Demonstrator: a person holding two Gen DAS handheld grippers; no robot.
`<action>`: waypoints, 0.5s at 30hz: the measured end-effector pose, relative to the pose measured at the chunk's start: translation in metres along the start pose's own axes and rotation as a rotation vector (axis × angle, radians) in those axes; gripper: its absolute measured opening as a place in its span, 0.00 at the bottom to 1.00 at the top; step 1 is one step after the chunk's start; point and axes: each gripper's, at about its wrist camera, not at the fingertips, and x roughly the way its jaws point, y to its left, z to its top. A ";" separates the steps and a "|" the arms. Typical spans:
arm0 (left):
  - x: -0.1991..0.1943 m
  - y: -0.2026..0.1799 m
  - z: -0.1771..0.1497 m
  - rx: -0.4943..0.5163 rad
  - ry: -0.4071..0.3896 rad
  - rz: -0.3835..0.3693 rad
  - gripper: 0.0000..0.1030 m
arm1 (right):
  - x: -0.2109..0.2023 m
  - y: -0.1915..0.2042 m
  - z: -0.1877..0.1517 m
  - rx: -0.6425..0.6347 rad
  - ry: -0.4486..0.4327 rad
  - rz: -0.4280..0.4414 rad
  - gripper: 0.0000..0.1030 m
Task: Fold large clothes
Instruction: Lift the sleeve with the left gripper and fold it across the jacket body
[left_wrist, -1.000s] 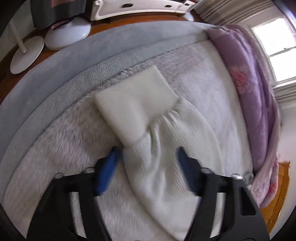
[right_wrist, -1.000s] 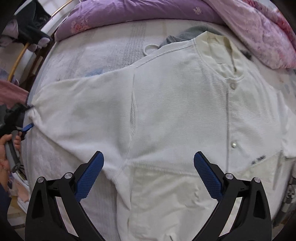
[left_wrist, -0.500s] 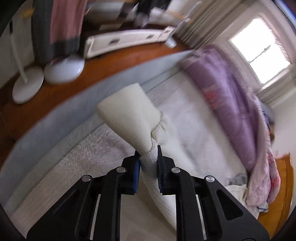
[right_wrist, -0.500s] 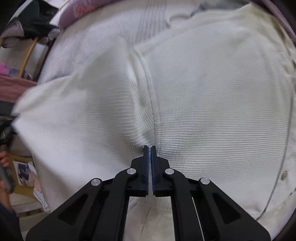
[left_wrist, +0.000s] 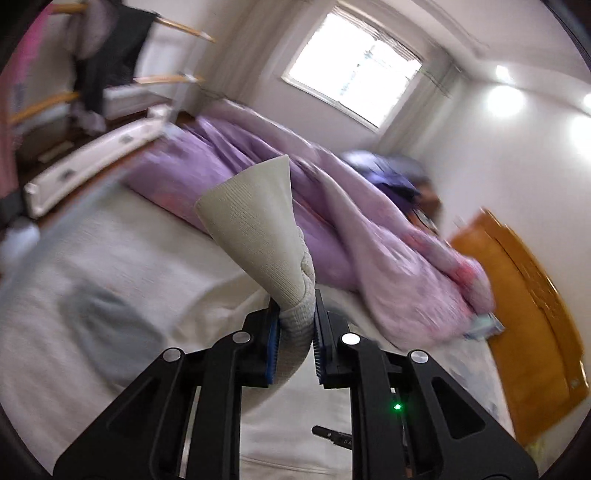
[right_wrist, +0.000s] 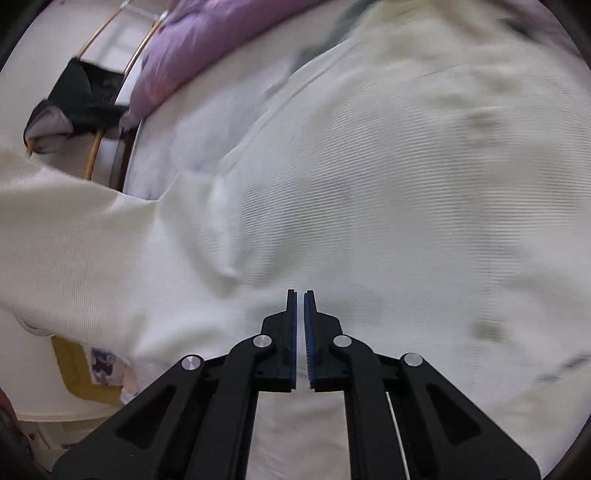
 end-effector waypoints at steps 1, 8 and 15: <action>0.016 -0.021 -0.010 0.011 0.022 -0.014 0.15 | -0.014 -0.018 -0.003 0.008 -0.018 -0.018 0.05; 0.128 -0.145 -0.125 0.031 0.226 -0.082 0.15 | -0.152 -0.187 -0.029 0.138 -0.174 -0.221 0.05; 0.229 -0.233 -0.253 0.162 0.434 0.010 0.15 | -0.244 -0.319 -0.070 0.301 -0.274 -0.373 0.05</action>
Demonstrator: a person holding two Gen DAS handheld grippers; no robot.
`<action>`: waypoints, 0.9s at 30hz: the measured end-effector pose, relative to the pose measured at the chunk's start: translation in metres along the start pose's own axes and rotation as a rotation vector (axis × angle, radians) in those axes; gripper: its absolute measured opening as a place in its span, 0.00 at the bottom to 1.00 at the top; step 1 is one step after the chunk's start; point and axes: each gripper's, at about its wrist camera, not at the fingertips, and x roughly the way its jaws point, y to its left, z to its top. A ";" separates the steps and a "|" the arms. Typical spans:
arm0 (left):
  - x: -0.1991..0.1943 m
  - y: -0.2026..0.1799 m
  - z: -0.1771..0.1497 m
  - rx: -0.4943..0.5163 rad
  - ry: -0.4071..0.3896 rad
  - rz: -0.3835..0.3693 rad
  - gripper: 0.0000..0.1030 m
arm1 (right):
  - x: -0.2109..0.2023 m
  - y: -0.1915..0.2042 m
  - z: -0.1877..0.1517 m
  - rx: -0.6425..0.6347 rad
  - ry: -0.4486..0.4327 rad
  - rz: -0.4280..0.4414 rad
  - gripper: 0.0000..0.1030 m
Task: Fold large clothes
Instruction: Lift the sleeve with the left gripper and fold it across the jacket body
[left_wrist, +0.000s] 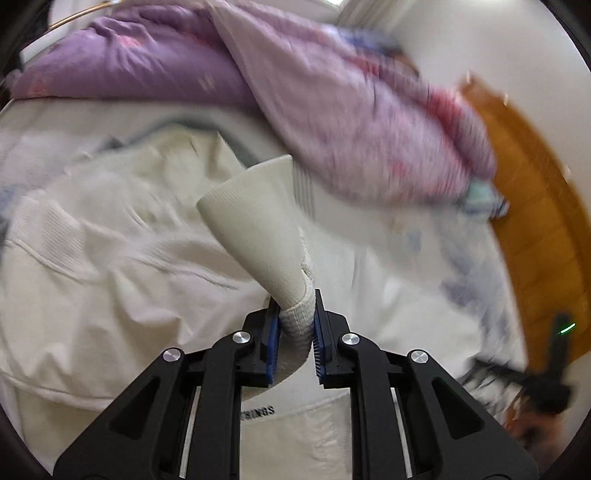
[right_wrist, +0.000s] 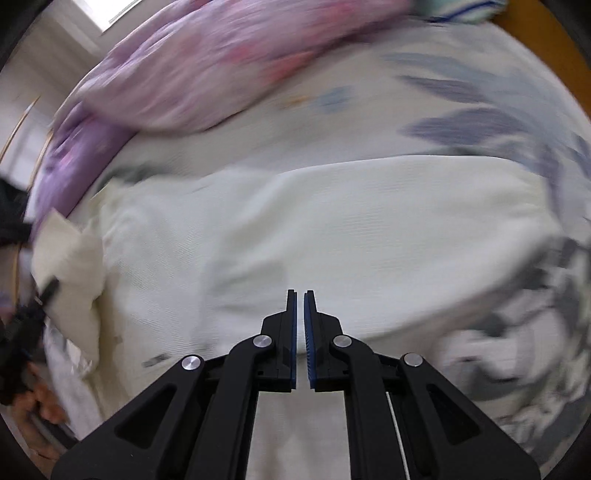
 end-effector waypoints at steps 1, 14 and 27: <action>0.016 -0.005 -0.004 0.023 0.029 0.024 0.15 | -0.004 -0.013 0.002 0.020 -0.006 -0.010 0.05; 0.095 -0.052 -0.046 0.149 0.245 0.126 0.40 | -0.015 -0.187 0.044 0.407 0.013 -0.116 0.40; 0.083 -0.061 -0.032 0.098 0.248 0.046 0.53 | 0.043 -0.254 0.100 0.627 0.191 -0.229 0.42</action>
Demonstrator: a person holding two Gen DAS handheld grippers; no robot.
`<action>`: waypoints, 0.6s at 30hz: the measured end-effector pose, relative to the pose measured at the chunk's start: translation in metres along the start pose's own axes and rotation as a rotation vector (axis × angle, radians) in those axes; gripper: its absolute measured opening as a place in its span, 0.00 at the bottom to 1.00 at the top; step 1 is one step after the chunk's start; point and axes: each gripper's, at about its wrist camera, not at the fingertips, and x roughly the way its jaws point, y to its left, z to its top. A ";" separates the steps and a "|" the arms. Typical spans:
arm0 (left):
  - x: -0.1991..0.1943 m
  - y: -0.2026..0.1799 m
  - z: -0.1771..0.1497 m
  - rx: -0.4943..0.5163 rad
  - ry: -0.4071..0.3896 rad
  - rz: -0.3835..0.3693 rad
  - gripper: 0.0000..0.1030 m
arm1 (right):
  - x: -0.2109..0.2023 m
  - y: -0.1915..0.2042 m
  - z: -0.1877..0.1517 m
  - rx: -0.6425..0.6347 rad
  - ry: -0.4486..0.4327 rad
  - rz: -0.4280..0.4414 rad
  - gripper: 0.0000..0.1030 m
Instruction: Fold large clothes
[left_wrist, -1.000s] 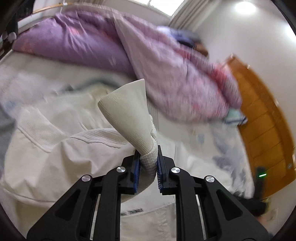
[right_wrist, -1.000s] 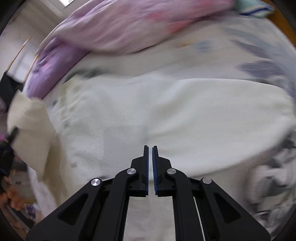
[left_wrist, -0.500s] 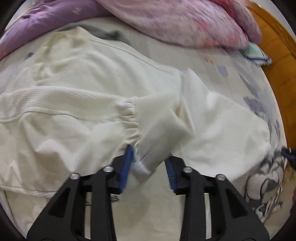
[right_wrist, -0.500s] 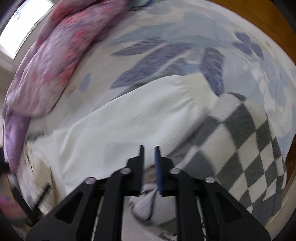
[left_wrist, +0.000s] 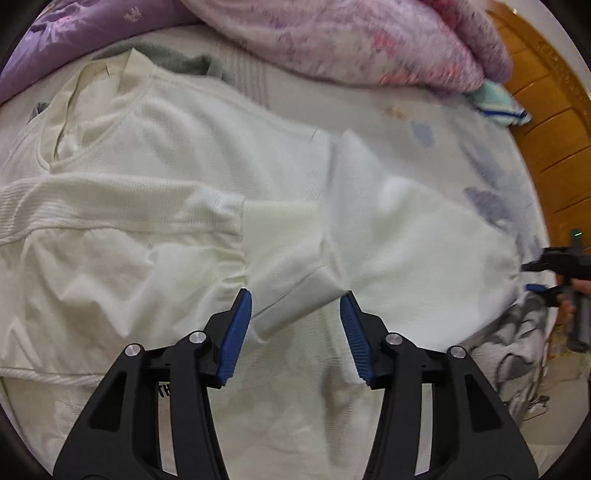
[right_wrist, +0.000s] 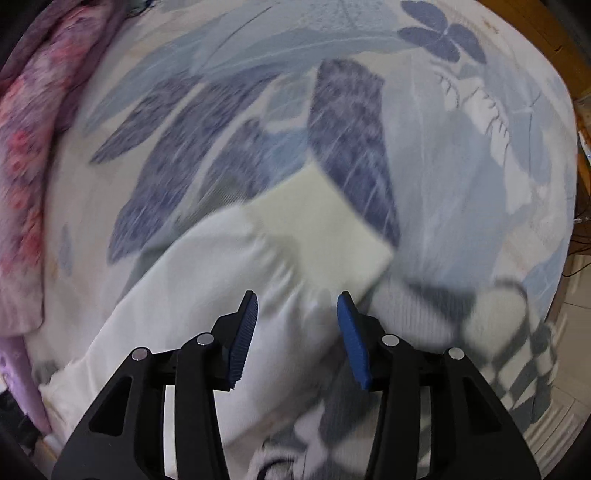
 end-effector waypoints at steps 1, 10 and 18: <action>-0.003 0.000 0.001 -0.002 -0.006 -0.006 0.54 | 0.006 -0.003 0.005 0.018 0.026 -0.005 0.42; -0.022 0.009 0.012 -0.058 -0.060 -0.041 0.59 | 0.038 -0.005 0.020 -0.008 0.095 -0.079 0.47; -0.031 0.025 0.006 -0.088 -0.047 -0.025 0.61 | 0.047 -0.003 0.023 -0.090 0.067 -0.081 0.46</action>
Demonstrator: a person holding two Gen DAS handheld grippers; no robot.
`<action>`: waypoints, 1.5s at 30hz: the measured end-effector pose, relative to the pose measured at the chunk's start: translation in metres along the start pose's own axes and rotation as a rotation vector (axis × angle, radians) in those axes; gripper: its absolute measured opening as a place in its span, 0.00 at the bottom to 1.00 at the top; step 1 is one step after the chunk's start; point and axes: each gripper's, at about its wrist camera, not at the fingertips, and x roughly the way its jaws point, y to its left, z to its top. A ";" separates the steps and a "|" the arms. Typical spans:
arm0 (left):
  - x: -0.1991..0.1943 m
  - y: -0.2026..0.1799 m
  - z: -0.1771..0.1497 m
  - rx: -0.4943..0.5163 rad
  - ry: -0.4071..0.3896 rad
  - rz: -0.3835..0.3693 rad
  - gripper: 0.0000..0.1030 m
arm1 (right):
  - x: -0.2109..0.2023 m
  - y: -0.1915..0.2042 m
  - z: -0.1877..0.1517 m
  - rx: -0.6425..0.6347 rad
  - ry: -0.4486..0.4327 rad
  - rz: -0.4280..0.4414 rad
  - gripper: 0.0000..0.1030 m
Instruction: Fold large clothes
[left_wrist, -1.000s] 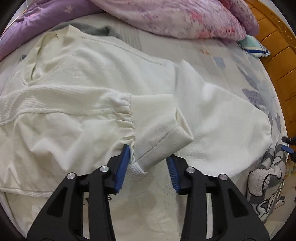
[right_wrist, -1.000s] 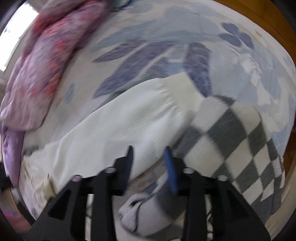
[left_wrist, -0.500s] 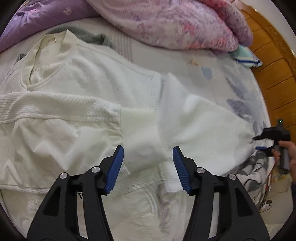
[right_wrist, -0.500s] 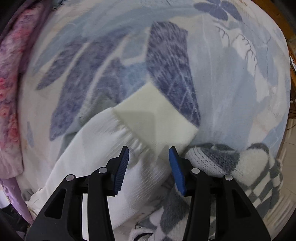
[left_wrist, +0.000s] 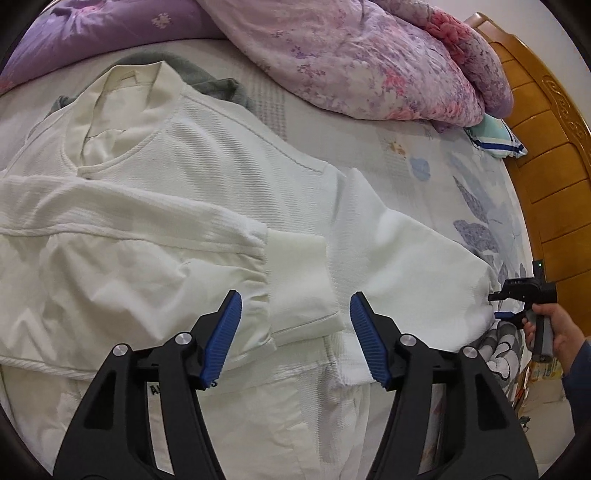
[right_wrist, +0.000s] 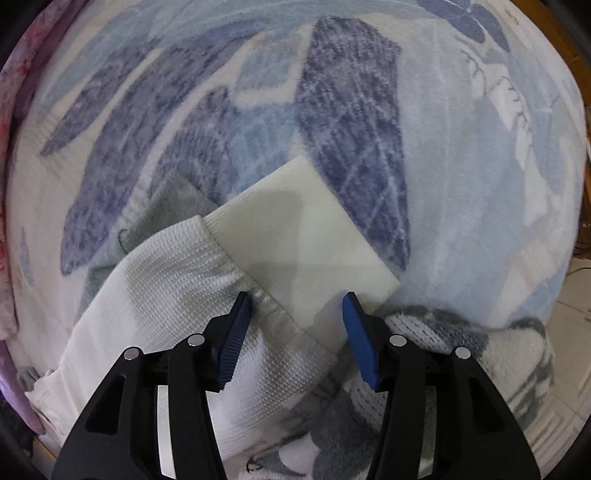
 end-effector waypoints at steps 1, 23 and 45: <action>-0.001 0.002 -0.001 -0.003 0.001 -0.002 0.61 | -0.001 -0.001 -0.002 -0.008 -0.019 0.005 0.40; -0.063 0.130 0.008 -0.127 -0.036 0.137 0.64 | -0.181 0.165 -0.258 -0.475 -0.619 0.313 0.08; -0.209 0.390 -0.047 -0.281 -0.099 0.258 0.65 | -0.046 0.506 -0.649 -1.058 -0.337 0.402 0.09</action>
